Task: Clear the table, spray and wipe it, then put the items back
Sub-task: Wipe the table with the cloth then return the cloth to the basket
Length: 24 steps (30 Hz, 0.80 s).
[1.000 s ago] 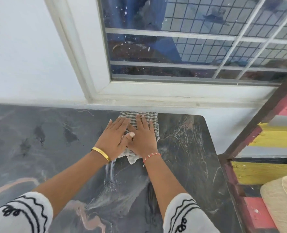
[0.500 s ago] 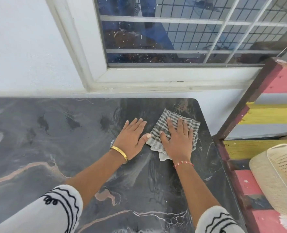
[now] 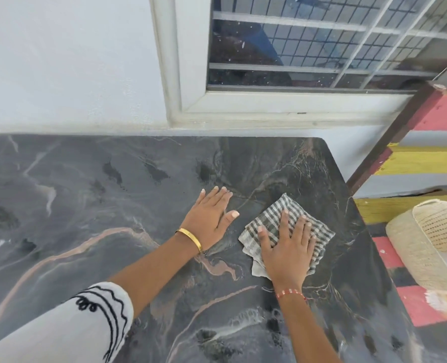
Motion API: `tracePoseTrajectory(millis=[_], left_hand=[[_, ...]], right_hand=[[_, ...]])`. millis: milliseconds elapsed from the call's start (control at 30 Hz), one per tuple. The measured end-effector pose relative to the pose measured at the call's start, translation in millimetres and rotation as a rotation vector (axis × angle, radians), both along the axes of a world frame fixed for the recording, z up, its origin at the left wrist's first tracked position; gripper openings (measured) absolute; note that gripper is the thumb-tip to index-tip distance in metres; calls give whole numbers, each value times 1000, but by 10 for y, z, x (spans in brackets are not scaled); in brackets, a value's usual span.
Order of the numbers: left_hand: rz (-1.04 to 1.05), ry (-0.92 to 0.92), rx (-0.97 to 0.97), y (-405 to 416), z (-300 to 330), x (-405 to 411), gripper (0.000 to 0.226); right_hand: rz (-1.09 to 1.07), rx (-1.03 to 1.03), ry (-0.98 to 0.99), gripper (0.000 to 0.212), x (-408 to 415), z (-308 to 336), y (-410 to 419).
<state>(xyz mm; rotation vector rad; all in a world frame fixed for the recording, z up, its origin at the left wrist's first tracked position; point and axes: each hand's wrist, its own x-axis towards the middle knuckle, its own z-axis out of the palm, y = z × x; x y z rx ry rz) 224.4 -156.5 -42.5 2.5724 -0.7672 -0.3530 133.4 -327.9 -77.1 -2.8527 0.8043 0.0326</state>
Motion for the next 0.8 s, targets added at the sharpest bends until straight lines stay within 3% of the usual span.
tracePoseTrajectory(millis=[133, 267, 400, 533, 800], left_hand=[[35, -1, -45, 197, 105, -94, 74], [16, -10, -89, 285, 225, -187, 89], [18, -8, -97, 297, 293, -238, 80], [2, -9, -93, 321, 235, -272, 86], [19, 6, 9, 273, 90, -119, 69]], right_hand=[[38, 64, -3, 87, -269, 39, 428], [33, 75, -41, 75, -412, 145, 722], [-81, 86, -36, 81, -431, 131, 882], [-176, 70, -1, 73, -365, 73, 922], [-255, 57, 8, 72, 118, 47, 834]])
